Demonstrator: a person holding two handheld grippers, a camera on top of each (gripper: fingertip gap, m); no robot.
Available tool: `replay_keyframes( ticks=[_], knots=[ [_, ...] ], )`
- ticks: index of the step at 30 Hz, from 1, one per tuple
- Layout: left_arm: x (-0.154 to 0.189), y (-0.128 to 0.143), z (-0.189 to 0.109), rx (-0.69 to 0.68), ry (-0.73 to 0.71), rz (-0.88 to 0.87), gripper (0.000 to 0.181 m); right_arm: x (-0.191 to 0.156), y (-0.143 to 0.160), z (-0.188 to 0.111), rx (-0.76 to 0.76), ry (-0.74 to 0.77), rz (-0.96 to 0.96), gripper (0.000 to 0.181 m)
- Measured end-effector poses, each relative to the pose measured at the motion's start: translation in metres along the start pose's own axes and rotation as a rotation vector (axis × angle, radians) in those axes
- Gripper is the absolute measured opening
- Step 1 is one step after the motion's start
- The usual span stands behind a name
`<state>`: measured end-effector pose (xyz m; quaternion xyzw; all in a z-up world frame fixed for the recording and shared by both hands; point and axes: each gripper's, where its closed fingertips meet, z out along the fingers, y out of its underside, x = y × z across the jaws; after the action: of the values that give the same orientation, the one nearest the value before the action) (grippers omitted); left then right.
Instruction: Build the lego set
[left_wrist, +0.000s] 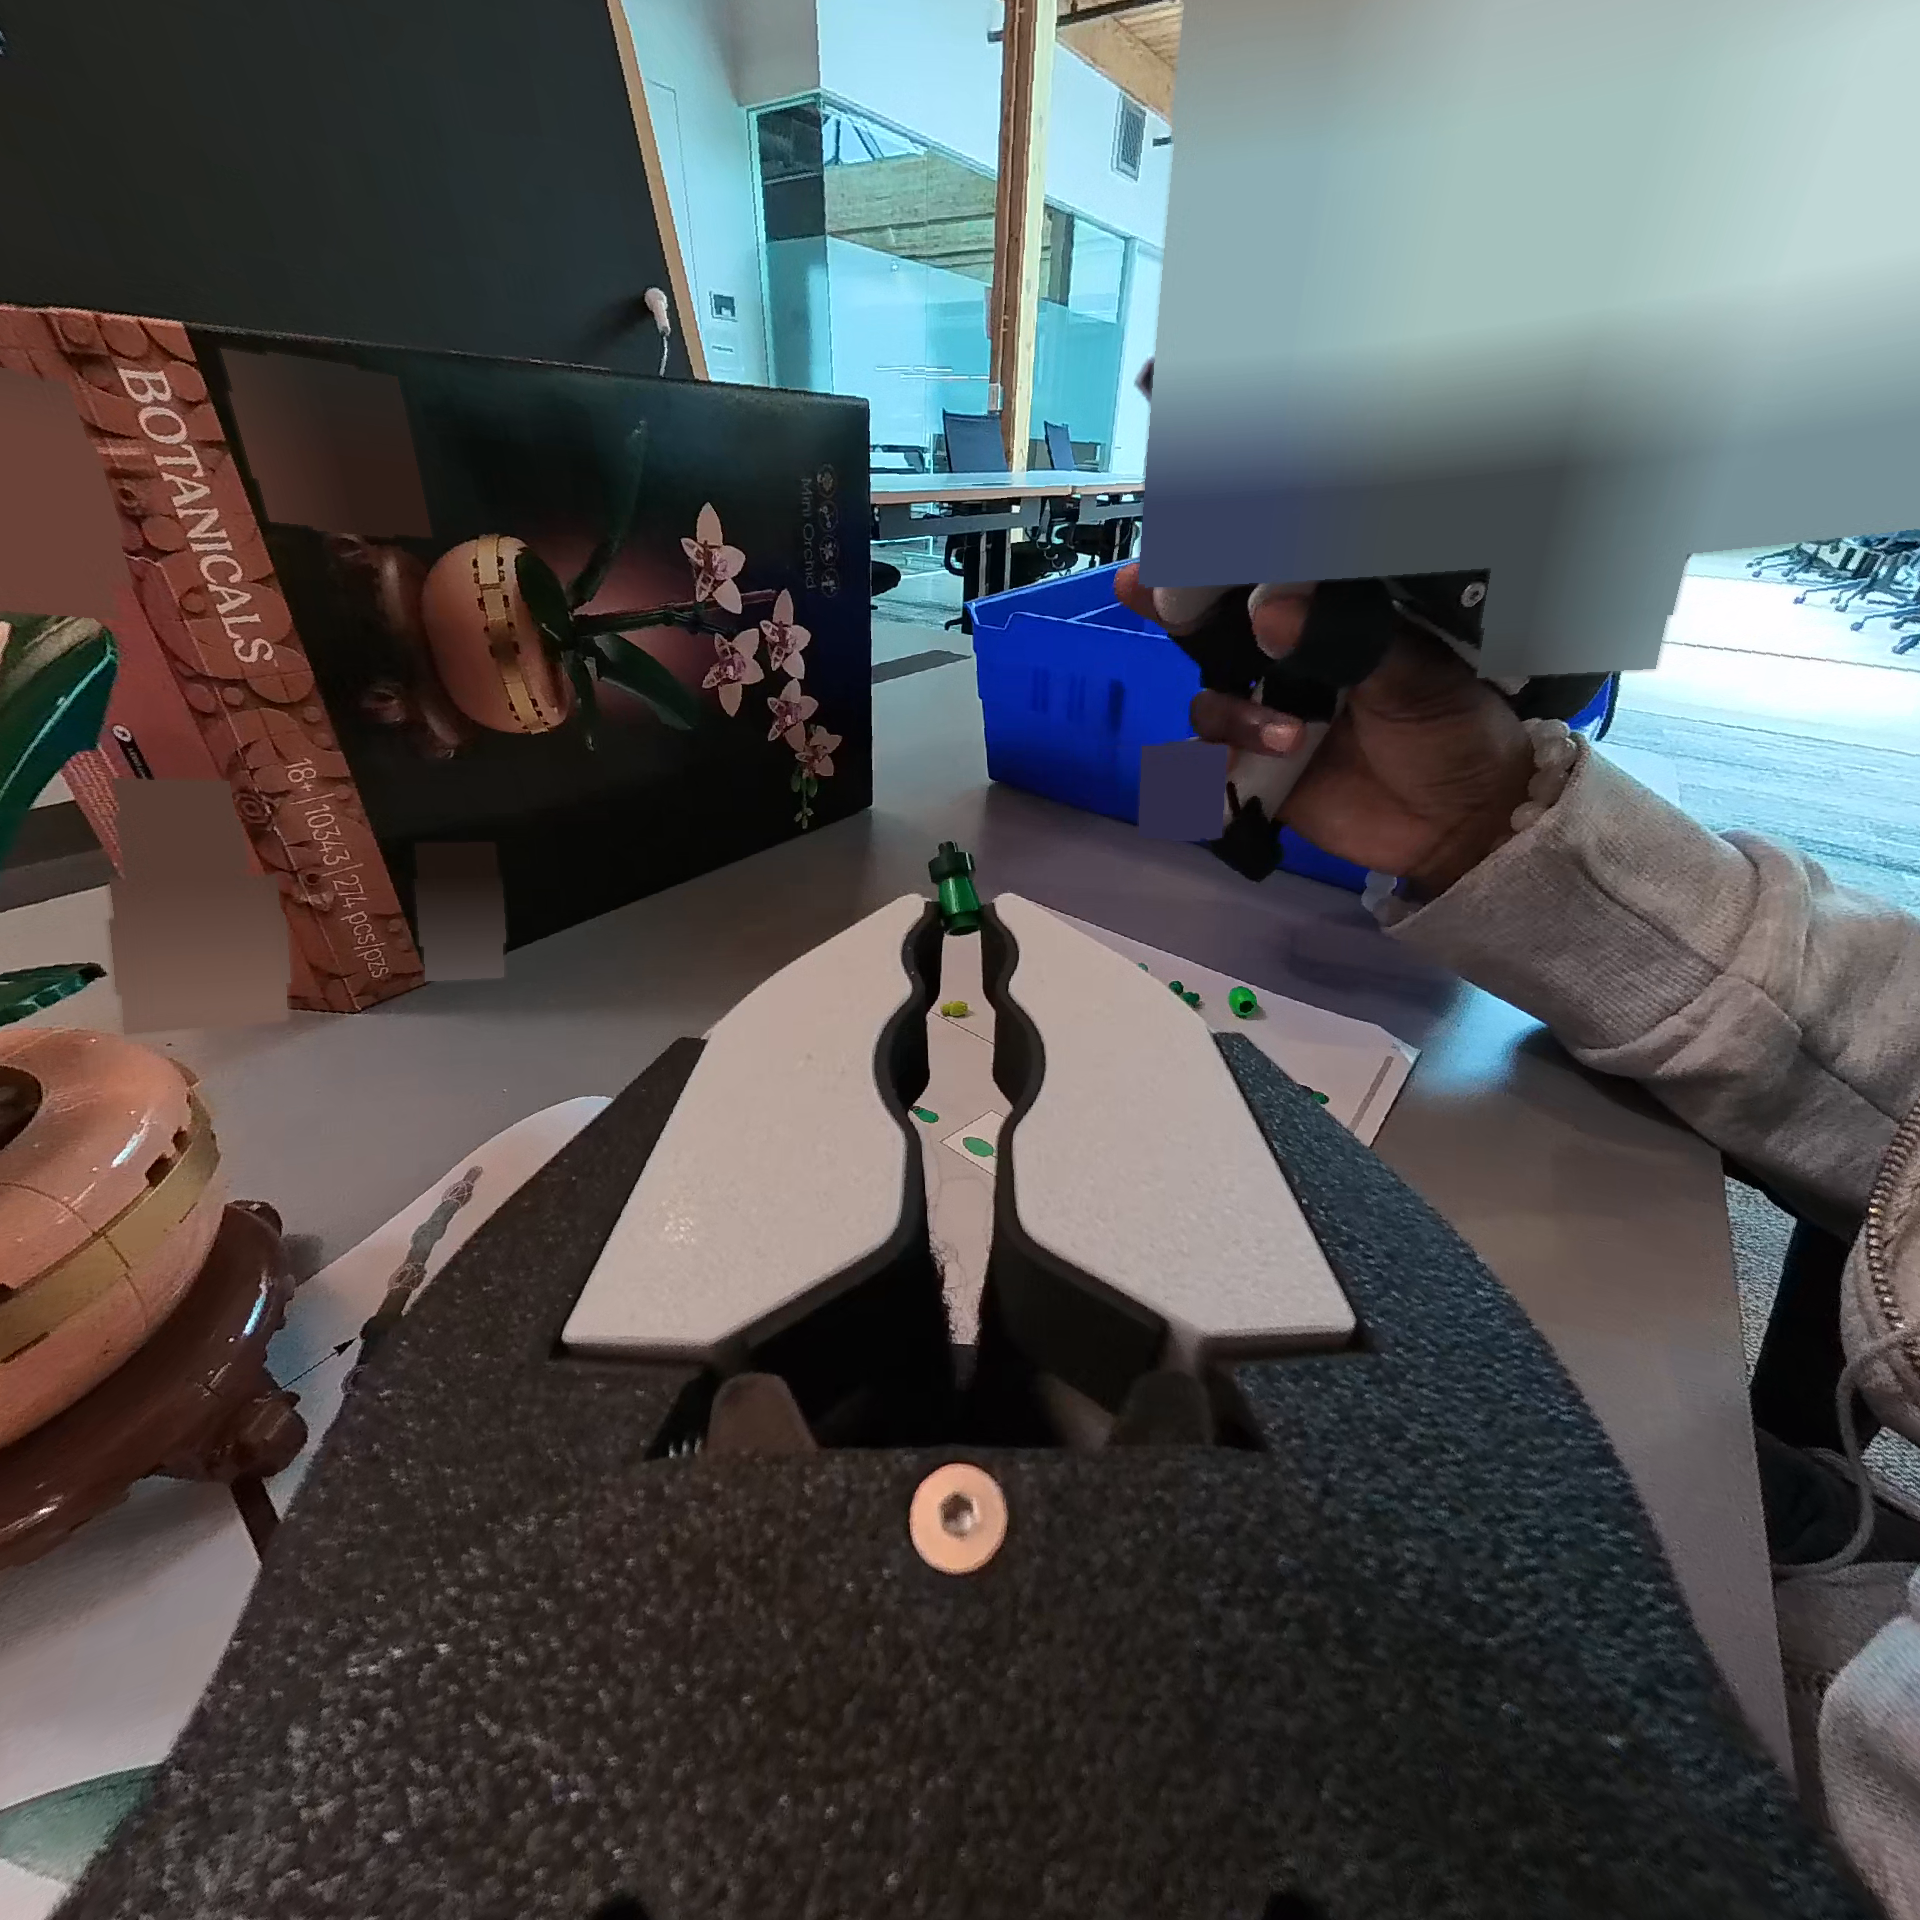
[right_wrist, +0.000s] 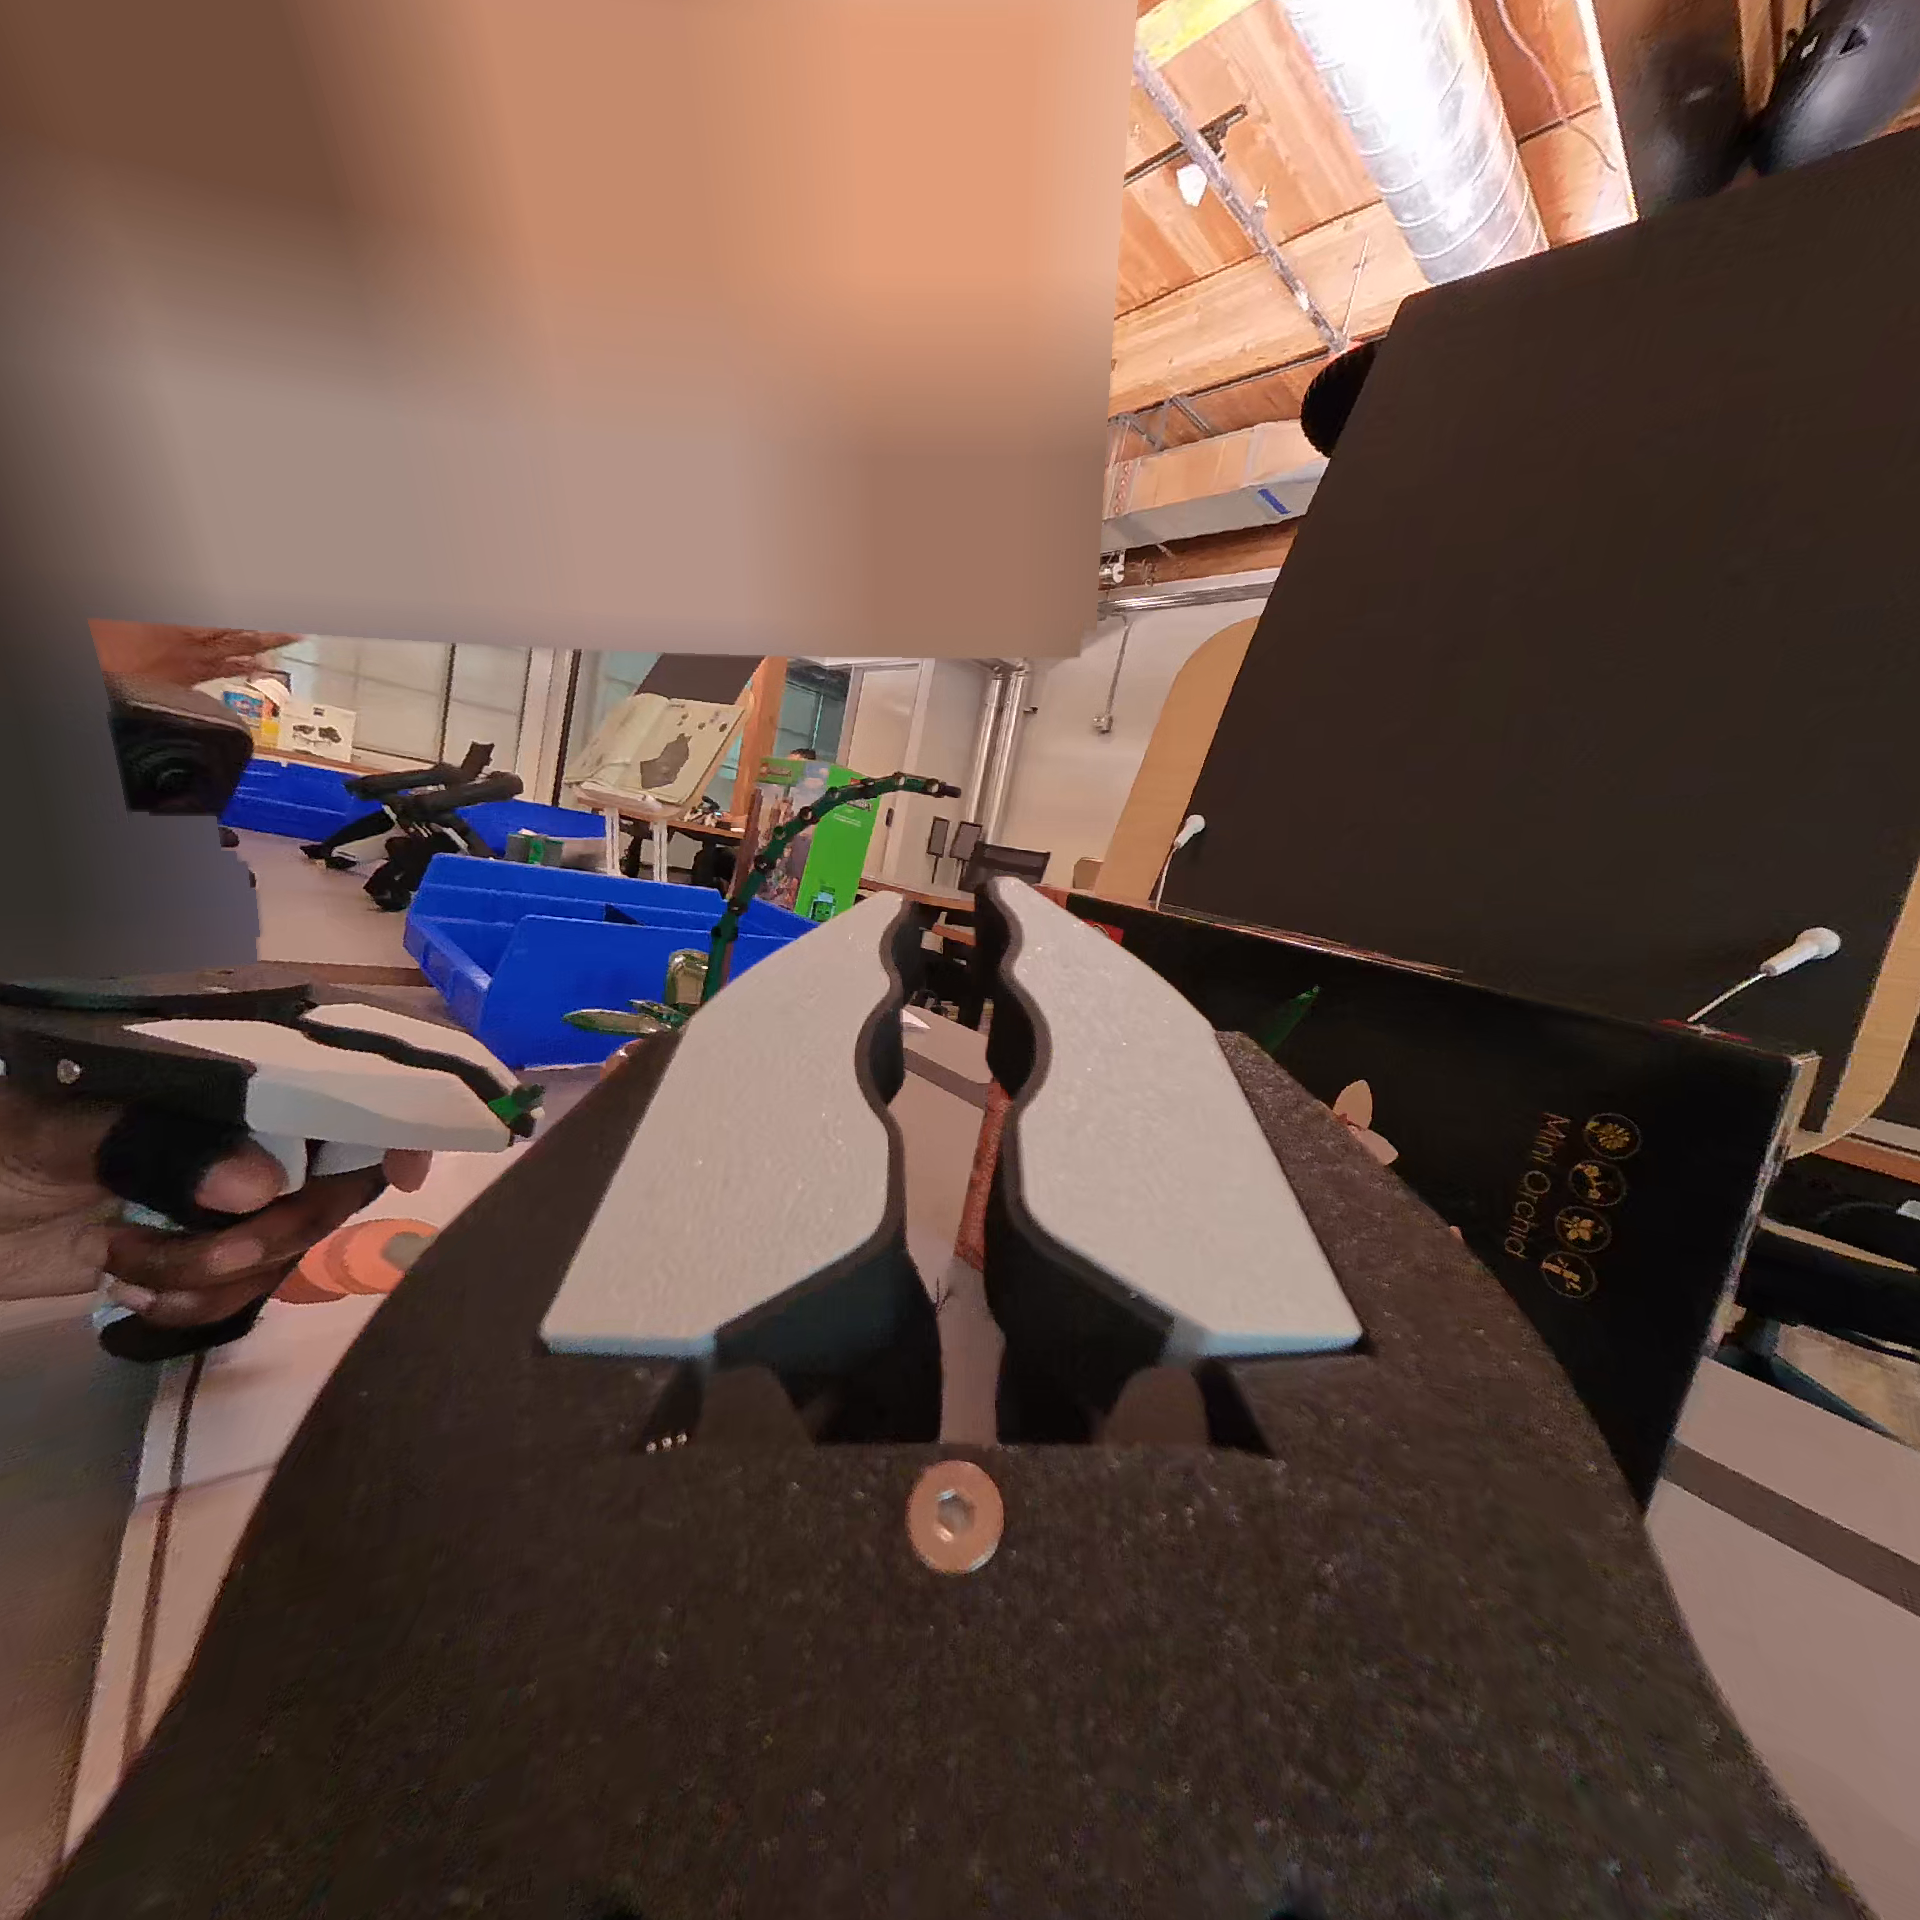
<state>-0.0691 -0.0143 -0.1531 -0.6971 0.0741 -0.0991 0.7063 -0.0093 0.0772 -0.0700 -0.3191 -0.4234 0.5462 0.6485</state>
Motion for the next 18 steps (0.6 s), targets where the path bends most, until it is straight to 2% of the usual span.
replay_keyframes(
  ticks=[4,6,8,14,17,18],
  knots=[
    [0.0006,0.0006,0.0003,-0.003,0.002,0.004,0.006,-0.0006,0.0025,0.0012,-0.014,0.008,-0.031,0.016],
    [0.0011,0.0009,0.0006,-0.006,0.003,0.008,0.006,-0.0025,0.0033,0.0007,-0.028,-0.008,-0.025,0.005],
    [0.0014,0.0011,0.0009,-0.008,0.004,0.011,0.006,-0.0011,0.0035,0.0005,-0.030,0.000,-0.026,0.005],
    [0.0025,0.0018,0.0012,-0.013,0.007,0.018,0.006,-0.0015,0.0045,0.0021,-0.012,-0.003,0.000,0.018],
    [0.0029,0.0024,0.0015,-0.016,0.009,0.022,0.006,-0.0019,0.0054,0.0022,-0.021,-0.003,-0.016,0.016],
    [0.0030,0.0025,0.0015,-0.017,0.009,0.023,0.006,-0.0024,0.0055,0.0016,-0.029,-0.005,-0.025,0.008]
  ],
)
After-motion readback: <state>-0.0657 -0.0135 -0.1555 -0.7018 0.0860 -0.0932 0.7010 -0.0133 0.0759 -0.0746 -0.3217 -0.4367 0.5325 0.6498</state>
